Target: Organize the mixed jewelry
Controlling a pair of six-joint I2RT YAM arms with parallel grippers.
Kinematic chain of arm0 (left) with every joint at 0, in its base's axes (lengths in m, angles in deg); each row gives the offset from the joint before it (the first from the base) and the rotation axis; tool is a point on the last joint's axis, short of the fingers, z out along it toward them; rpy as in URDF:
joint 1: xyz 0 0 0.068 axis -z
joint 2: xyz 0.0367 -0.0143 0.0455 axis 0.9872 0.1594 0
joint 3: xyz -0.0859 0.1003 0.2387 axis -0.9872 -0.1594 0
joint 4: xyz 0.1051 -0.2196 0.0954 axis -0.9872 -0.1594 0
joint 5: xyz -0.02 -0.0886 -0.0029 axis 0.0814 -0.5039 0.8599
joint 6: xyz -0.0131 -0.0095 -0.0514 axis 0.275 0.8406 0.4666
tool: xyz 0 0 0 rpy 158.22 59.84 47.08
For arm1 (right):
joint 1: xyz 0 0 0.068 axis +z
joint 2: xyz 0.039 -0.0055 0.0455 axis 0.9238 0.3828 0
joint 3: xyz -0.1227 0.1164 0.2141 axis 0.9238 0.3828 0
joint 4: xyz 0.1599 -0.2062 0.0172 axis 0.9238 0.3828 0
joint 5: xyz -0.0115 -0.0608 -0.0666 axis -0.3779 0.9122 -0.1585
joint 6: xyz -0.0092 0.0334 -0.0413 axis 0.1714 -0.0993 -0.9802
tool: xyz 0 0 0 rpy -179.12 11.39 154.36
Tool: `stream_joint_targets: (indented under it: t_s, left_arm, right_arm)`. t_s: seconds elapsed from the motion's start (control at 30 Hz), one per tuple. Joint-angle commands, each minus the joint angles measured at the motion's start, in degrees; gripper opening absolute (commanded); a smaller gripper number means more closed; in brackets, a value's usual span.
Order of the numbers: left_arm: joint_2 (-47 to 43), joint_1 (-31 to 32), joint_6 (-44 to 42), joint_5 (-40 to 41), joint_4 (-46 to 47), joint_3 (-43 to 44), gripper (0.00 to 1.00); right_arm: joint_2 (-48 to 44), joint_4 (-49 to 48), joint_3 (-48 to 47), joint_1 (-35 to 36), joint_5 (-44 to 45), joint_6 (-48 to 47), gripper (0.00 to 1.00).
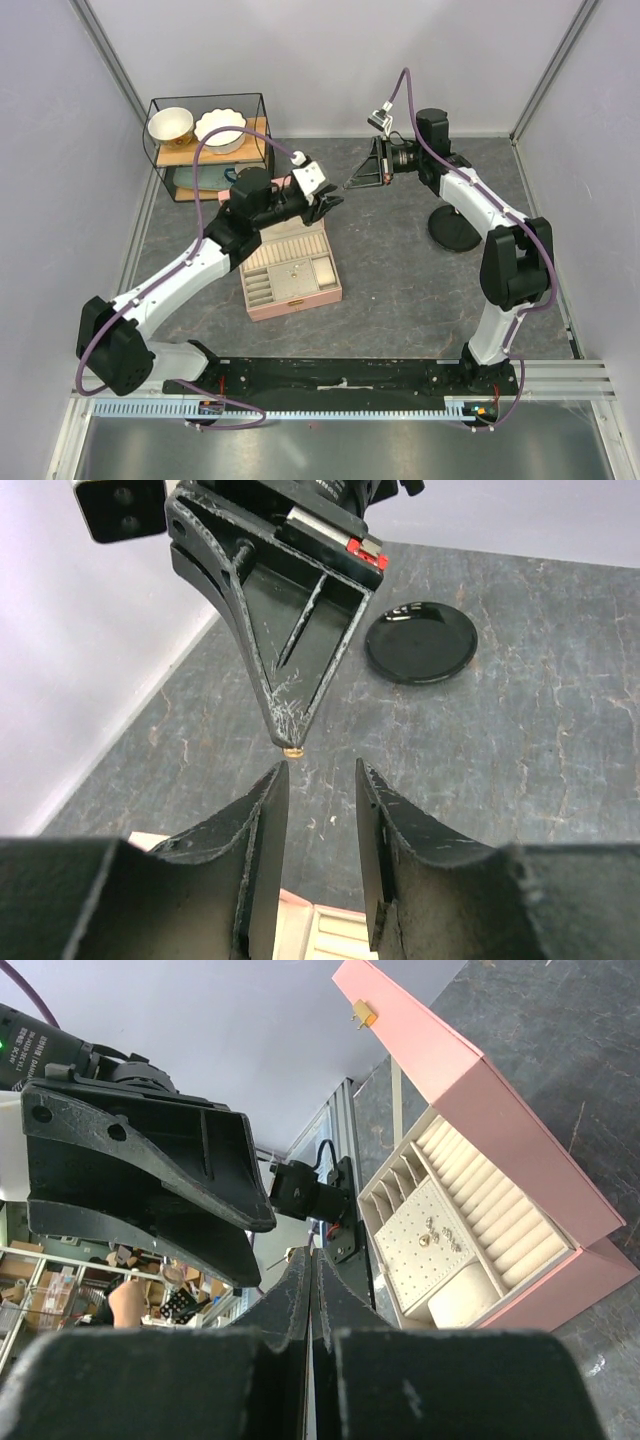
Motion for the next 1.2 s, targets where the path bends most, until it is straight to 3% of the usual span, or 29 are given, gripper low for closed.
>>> stream_joint_targets:
  t_s: [0.0, 0.07, 0.2, 0.37, 0.6, 0.67, 0.73, 0.83, 1.0, 1.17]
  left_arm:
    - [-1.84, 0.00, -2.39, -0.43, -11.27, 7.87, 0.40]
    - [-0.43, 0.00, -3.10, 0.44, -22.48, 12.45, 0.41]
    - [-0.42, 0.00, -7.48, 2.20, -32.55, 19.15, 0.38]
    - [-0.51, 0.00, -8.99, 3.79, -37.68, 22.41, 0.35]
    - [-1.30, 0.00, -5.32, 3.79, -23.90, 13.39, 0.47]
    - [-2.70, 0.09, -4.25, 1.33, -15.29, 9.77, 0.48]
    - [-3.15, 0.09, -3.98, -0.86, -8.27, 5.54, 0.47]
    - [-2.54, 0.00, -3.98, -1.84, -5.25, 3.60, 0.46]
    - [-3.15, 0.00, -6.71, -4.21, 8.61, -4.29, 0.47]
    - [-2.45, -0.79, -5.39, -3.86, 15.14, -5.89, 0.47]
  right_arm:
    - [-0.22, -4.86, -0.93, -0.33, -2.11, 2.93, 0.00]
    - [-0.49, -4.95, -1.10, -0.33, -1.85, 2.93, 0.00]
    - [-0.49, -5.21, -0.84, -0.41, -1.14, 2.76, 0.00]
    - [0.04, -5.30, -1.63, -0.59, 0.78, 3.46, 0.00]
    - [-1.98, -6.87, 2.05, -0.59, 2.72, 3.89, 0.00]
    - [-2.51, -9.94, 4.50, -0.59, 2.81, 8.96, 0.00]
    - [-3.65, -22.82, 7.14, -0.59, 3.16, 16.51, 0.00]
    - [-3.57, -42.35, 11.72, -0.68, 3.43, 33.40, 0.00]
    - [-2.34, -47.13, 11.73, -0.50, 3.51, 37.64, 0.00]
    - [-1.54, -54.33, 12.60, -0.50, 3.25, 43.36, 0.00]
